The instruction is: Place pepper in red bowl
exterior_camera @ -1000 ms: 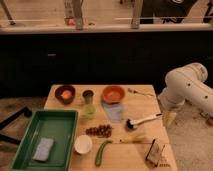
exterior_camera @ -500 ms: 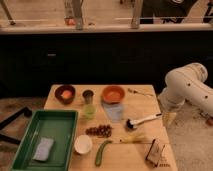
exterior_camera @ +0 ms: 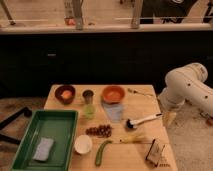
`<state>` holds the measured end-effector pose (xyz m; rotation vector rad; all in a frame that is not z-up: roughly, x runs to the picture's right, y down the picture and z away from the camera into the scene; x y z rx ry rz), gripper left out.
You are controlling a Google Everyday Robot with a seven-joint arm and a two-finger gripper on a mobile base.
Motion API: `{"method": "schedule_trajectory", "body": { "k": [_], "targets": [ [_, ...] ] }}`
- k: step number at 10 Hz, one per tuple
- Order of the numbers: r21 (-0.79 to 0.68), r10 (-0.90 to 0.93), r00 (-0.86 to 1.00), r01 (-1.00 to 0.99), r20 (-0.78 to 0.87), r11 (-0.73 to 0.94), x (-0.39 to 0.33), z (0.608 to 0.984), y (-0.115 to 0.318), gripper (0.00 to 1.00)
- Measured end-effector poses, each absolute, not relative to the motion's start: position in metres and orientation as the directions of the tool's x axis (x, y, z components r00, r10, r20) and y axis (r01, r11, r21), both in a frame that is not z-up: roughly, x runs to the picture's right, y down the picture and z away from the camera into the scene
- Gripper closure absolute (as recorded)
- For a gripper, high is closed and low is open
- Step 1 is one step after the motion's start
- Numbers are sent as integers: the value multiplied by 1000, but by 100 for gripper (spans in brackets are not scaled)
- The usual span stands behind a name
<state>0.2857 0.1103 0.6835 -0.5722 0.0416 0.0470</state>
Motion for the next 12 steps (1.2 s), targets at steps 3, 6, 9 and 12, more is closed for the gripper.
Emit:
{"method": "schedule_trajectory", "body": {
  "k": [3, 6, 9, 12],
  "targets": [
    [-540, 33, 998, -56, -52, 840, 286, 683, 110, 20],
    [-540, 33, 998, -56, -52, 840, 286, 683, 110, 20],
    [-540, 33, 998, -56, -53, 840, 286, 684, 110, 20],
    [-533, 0, 1000, 6, 11, 846, 281, 688, 104, 20]
  ]
}}
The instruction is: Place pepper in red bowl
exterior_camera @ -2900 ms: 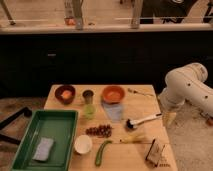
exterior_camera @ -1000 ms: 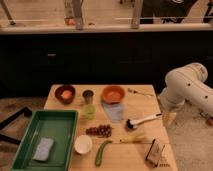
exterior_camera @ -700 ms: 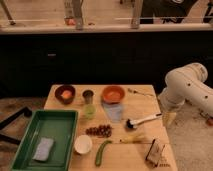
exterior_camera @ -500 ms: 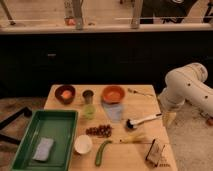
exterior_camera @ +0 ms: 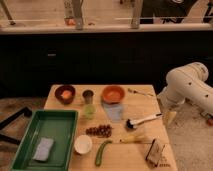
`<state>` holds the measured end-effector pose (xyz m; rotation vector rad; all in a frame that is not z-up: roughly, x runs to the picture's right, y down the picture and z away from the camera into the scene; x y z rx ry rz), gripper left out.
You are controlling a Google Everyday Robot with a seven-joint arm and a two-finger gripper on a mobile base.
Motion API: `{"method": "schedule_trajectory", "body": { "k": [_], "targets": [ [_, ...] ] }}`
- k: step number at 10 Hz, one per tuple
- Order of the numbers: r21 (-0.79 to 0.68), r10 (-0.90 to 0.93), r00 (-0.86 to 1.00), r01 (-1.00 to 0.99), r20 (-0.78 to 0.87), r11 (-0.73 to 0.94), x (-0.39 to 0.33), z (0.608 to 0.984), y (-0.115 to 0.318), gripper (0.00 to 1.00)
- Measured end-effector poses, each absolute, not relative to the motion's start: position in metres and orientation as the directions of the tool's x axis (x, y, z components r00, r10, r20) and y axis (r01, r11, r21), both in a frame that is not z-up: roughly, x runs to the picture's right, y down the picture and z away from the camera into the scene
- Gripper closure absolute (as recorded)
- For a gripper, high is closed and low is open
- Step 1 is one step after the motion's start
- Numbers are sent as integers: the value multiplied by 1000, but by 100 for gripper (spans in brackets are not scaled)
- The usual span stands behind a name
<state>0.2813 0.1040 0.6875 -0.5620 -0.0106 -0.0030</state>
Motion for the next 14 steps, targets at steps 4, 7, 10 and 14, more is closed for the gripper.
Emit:
{"method": "schedule_trajectory", "body": {
  "k": [4, 7, 10, 14],
  "targets": [
    [-537, -186, 968, 248, 168, 807, 251, 680, 124, 20],
    [-520, -313, 916, 401, 252, 754, 227, 665, 150, 20],
    [-499, -423, 859, 512, 289, 699, 203, 657, 175, 20],
    [-484, -538, 786, 614, 303, 623, 175, 665, 208, 20]
  ]
}}
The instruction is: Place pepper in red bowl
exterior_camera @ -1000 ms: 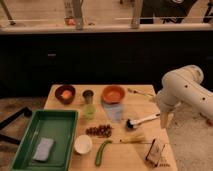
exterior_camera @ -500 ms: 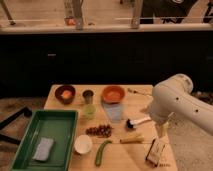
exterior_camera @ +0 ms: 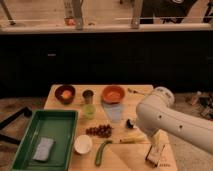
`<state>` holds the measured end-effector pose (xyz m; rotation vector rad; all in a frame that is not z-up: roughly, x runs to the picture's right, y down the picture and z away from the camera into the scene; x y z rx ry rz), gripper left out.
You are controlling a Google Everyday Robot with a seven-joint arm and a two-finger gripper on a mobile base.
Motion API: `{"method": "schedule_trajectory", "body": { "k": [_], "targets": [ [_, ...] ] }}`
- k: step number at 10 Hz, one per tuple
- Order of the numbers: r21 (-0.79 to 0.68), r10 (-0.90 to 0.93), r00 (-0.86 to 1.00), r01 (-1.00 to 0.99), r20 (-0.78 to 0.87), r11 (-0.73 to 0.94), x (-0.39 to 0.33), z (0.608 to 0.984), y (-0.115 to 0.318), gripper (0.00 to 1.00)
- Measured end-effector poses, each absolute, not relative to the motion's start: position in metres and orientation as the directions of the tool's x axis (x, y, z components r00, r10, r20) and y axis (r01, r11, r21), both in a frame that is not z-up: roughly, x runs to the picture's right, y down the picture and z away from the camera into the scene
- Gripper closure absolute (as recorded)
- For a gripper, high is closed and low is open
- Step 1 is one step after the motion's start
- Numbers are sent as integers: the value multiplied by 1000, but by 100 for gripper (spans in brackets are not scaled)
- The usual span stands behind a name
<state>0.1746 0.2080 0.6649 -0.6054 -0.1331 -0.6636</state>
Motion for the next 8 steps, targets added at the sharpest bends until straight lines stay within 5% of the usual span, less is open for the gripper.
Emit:
{"method": "schedule_trajectory", "body": {
  "k": [8],
  "targets": [
    [-525, -578, 745, 655, 332, 543, 153, 677, 234, 20]
  ]
}}
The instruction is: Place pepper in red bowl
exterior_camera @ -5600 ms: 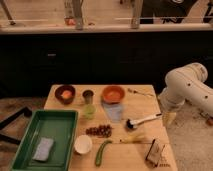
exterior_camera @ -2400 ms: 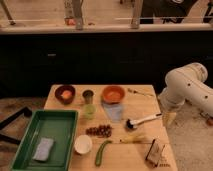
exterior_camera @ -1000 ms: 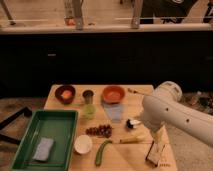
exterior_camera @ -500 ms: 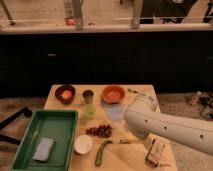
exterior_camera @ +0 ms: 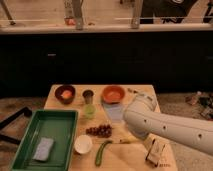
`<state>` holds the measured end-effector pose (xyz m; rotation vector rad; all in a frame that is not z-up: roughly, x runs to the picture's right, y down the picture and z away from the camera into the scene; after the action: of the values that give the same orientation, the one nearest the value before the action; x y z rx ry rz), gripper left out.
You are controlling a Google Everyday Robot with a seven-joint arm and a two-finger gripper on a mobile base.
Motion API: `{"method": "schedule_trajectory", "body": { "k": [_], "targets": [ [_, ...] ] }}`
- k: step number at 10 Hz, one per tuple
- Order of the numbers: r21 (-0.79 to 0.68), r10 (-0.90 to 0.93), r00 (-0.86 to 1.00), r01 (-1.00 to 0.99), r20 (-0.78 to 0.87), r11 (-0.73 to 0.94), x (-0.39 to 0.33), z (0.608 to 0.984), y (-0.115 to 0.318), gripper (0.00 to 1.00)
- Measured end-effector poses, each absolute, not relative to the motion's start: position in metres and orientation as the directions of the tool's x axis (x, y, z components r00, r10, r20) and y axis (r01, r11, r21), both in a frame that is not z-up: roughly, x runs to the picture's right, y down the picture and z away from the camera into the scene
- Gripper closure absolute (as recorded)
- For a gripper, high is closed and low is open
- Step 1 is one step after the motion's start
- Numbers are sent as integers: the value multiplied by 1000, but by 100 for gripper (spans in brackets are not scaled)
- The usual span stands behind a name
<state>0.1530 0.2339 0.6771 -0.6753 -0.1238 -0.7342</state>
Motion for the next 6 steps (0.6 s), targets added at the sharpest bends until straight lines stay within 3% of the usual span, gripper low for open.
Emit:
{"method": "schedule_trajectory", "body": {
  "k": [6],
  "targets": [
    [-474, -642, 624, 773, 445, 423, 86, 658, 282, 20]
  ]
}}
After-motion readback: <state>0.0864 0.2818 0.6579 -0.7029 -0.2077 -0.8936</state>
